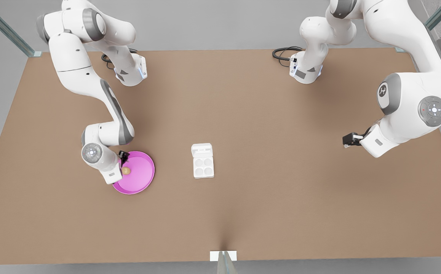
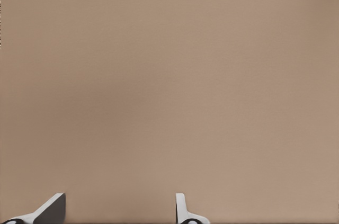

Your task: Pack egg into the box and close the box lid

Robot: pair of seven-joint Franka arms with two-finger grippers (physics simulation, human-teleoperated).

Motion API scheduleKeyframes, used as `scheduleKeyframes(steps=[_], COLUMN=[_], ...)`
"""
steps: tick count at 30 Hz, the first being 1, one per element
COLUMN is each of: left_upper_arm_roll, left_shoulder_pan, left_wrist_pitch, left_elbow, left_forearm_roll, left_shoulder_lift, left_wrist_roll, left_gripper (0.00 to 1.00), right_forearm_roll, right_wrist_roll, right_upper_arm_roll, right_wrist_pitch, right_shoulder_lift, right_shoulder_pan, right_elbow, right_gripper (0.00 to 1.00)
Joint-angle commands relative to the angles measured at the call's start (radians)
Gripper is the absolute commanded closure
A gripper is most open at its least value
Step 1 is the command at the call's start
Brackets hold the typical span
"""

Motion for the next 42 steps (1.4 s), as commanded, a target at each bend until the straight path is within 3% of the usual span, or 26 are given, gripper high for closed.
scheduleKeyframes(steps=[1, 20, 21, 23, 30, 34, 42], left_upper_arm_roll=[0.0, -0.002, 0.0, 0.0, -0.002, -0.002, -0.002], left_shoulder_pan=[-0.004, -0.014, -0.014, -0.014, -0.014, -0.014, -0.014], left_wrist_pitch=[0.001, 0.001, -0.006, -0.006, -0.006, -0.006, -0.005], left_elbow=[0.001, 0.039, 0.039, 0.039, 0.039, 0.039, 0.039], left_forearm_roll=[0.0, 0.0, 0.0, 0.0, 0.0, 0.0, 0.0], left_shoulder_lift=[0.001, 0.002, 0.002, 0.002, 0.004, 0.008, 0.01], left_wrist_roll=[0.0, 0.003, 0.003, 0.003, 0.003, 0.003, 0.003], left_gripper=[0.0, 0.0, 0.0, 0.0, 0.0, 0.0, 0.0], right_forearm_roll=[0.0, -0.048, -0.048, -0.048, -0.046, -0.046, -0.046], right_wrist_roll=[0.0, -0.057, -0.057, -0.057, -0.055, -0.055, -0.055], right_upper_arm_roll=[0.0, 0.0, -0.001, -0.001, -0.001, -0.001, -0.001], right_wrist_pitch=[0.003, 0.081, 0.081, 0.081, 0.081, 0.081, 0.081], right_shoulder_lift=[0.003, 0.074, 0.074, 0.074, 0.075, 0.077, 0.08], right_shoulder_pan=[0.0, -0.019, -0.019, -0.02, -0.026, -0.028, -0.02], right_elbow=[0.0, -0.014, -0.014, -0.012, -0.015, -0.014, -0.017], right_gripper=[0.0, 0.0, 0.16, 0.28, 0.31, 0.38, 0.38])
